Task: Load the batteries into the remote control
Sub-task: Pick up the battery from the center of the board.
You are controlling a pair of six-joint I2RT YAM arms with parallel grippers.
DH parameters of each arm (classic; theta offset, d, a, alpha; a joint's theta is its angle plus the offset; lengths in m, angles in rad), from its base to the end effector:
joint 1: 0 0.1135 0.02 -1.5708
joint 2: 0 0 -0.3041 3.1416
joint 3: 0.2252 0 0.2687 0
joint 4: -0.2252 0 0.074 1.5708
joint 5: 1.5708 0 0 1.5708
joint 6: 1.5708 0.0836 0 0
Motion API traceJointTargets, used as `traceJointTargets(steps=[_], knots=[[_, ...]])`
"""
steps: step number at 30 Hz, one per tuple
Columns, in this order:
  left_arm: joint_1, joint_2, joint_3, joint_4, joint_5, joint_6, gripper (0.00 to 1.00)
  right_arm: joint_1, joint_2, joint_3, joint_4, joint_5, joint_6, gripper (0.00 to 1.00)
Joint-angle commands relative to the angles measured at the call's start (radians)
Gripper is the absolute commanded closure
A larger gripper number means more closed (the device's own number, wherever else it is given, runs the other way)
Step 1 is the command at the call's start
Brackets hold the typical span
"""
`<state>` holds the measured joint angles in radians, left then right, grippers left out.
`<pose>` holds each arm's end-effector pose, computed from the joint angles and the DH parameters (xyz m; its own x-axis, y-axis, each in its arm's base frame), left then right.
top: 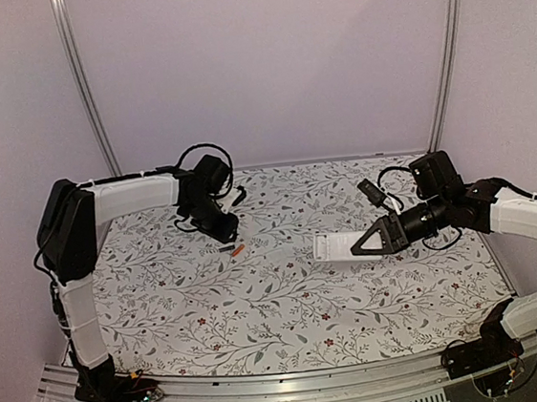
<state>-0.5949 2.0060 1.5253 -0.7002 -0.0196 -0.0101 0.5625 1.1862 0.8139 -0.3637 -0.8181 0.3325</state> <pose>0.3886 -0.2610 0.1756 -0.7716 0.5099 -0.3803 0.5464 0.8374 0.0143 0.1949 0.1950 0.2680 -0.8052 -0.2438 -0.5406 -0.5918 0.3908 0.7051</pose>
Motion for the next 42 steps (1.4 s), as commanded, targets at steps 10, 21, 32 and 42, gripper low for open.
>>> traceJointTargets(steps=[10, 21, 32, 42], knots=[[0.019, 0.087, 0.035, -0.070, -0.040, 0.133, 0.64, -0.003, 0.012, -0.002, 0.031, -0.024, -0.002, 1.00], [0.039, 0.113, 0.049, -0.043, -0.030, 0.170, 0.69, -0.003, 0.018, 0.002, 0.029, -0.025, 0.002, 1.00], [0.068, 0.154, 0.053, -0.021, -0.019, 0.164, 0.70, -0.004, 0.013, 0.002, 0.029, -0.017, 0.014, 1.00], [0.082, 0.202, 0.067, -0.008, -0.002, 0.162, 0.83, -0.004, 0.021, 0.007, 0.028, -0.017, 0.011, 1.00]])
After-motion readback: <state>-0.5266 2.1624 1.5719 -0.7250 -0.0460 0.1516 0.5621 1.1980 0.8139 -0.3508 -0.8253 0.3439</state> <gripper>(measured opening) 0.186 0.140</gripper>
